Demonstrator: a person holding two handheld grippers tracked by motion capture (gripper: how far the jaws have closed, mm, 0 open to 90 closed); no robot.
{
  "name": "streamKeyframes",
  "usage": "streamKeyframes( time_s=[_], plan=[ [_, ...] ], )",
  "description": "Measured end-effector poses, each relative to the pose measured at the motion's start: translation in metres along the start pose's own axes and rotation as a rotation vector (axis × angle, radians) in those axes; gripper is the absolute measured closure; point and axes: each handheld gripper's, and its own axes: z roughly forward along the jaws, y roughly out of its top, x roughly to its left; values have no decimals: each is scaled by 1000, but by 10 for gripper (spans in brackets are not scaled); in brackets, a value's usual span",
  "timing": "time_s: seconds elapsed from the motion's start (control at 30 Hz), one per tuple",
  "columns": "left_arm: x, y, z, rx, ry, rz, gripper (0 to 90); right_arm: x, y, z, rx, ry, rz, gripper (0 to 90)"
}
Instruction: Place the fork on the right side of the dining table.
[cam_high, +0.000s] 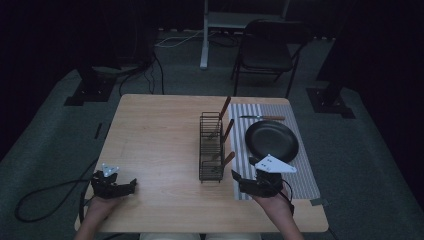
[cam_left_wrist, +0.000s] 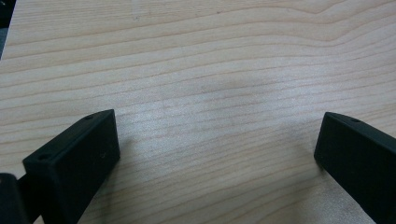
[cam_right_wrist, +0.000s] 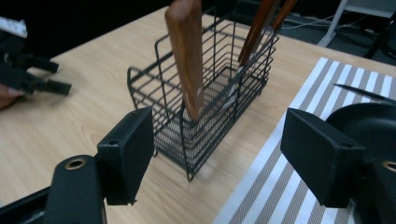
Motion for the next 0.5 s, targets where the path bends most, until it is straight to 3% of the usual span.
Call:
streamKeyframes(
  time_s=[0.37, 0.4, 0.5],
  plan=[
    [0, 0, 0, 0, 0, 0, 0, 15, 16, 10, -34, 2, -28, 335],
    [0, 0, 0, 0, 0, 0, 0, 19, 19, 12, -39, -30, -45, 374],
    [0, 0, 0, -2, 0, -1, 0, 22, 22, 15, -46, -49, -54, 420]
  ],
)
